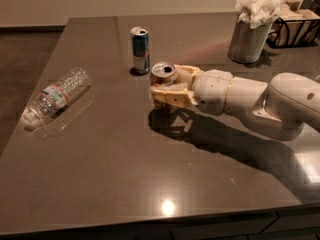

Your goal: Place orange can upright

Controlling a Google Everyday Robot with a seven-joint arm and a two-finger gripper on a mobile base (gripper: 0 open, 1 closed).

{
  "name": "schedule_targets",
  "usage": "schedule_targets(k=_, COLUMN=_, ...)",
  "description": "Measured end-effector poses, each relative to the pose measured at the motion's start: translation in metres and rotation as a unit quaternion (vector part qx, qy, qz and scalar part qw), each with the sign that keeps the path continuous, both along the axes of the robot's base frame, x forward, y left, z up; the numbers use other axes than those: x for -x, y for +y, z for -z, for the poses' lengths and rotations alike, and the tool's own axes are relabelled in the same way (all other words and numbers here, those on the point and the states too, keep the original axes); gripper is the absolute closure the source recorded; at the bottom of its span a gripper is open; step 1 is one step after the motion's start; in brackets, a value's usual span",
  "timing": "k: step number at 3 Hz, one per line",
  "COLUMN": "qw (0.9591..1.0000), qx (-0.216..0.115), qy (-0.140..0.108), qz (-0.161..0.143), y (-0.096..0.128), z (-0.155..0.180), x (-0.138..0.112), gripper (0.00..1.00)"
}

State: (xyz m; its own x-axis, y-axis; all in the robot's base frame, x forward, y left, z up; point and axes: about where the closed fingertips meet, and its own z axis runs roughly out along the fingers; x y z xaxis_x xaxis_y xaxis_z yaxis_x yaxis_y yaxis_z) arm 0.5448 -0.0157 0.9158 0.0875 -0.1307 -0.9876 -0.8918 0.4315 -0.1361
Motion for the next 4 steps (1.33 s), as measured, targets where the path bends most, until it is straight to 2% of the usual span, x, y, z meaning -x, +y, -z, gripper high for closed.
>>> schedule_targets(k=3, qw=0.9995, qx=-0.023, qy=0.007, qz=0.022, y=-0.0112, z=0.0077, x=-0.0109, gripper=1.0)
schedule_targets(k=4, qw=0.9993, qx=-0.022, qy=0.009, qz=0.03, y=-0.0137, z=0.0121, x=-0.01, gripper=0.82)
